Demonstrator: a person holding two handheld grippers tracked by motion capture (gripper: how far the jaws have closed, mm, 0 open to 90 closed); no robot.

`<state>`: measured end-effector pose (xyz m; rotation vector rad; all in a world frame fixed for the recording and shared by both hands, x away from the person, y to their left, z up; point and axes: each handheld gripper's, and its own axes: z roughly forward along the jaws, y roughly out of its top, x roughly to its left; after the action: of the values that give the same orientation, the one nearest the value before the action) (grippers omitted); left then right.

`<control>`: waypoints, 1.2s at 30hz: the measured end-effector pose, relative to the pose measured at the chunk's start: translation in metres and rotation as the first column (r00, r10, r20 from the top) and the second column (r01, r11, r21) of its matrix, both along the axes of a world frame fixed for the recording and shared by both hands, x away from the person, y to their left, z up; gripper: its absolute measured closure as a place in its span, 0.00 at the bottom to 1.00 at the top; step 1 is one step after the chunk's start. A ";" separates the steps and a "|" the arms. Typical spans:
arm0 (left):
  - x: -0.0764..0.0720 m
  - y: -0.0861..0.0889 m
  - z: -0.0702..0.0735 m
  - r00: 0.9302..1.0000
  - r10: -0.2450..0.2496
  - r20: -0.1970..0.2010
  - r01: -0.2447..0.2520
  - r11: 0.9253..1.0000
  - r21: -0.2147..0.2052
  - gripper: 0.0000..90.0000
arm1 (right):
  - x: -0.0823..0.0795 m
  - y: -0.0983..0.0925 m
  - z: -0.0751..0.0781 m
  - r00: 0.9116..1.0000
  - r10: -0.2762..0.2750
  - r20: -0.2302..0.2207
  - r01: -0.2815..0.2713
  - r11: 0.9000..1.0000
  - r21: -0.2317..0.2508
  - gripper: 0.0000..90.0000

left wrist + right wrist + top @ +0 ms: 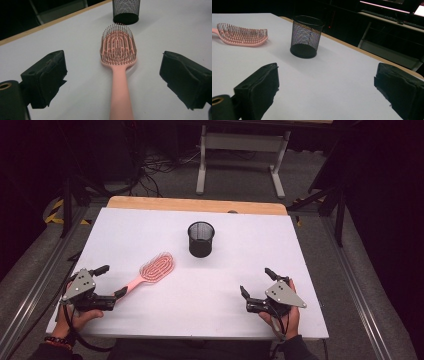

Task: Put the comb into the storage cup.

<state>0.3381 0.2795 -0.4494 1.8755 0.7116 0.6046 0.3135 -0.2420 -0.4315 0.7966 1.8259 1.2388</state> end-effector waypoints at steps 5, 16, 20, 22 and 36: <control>0.002 0.000 0.002 0.998 0.054 -0.009 -0.054 0.998 0.045 0.14 | 0.002 -0.004 0.000 1.000 -0.008 -0.007 0.008 1.000 0.011 0.07; 0.015 -0.005 0.010 0.982 0.053 -0.182 -0.014 0.977 0.211 0.15 | 0.002 0.000 -0.001 1.000 -0.021 -0.010 0.021 1.000 -0.015 0.08; 0.021 -0.009 0.014 0.968 0.054 -0.244 0.013 0.964 0.266 0.17 | 0.003 0.001 -0.003 1.000 -0.020 -0.021 0.019 1.000 -0.024 0.08; 0.024 -0.013 0.017 0.963 0.050 -0.264 0.032 0.954 0.298 0.17 | 0.004 0.001 -0.004 0.999 -0.020 -0.027 0.019 0.999 -0.030 0.08; 0.060 -0.057 0.018 0.887 0.088 -0.454 0.144 0.880 0.452 0.27 | 0.006 0.004 -0.007 0.999 0.002 -0.048 -0.005 0.998 -0.060 0.08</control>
<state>0.3984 0.2223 -0.4315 2.5379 0.8956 0.3195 0.3195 -0.2377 -0.4388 0.7969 1.8949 1.1702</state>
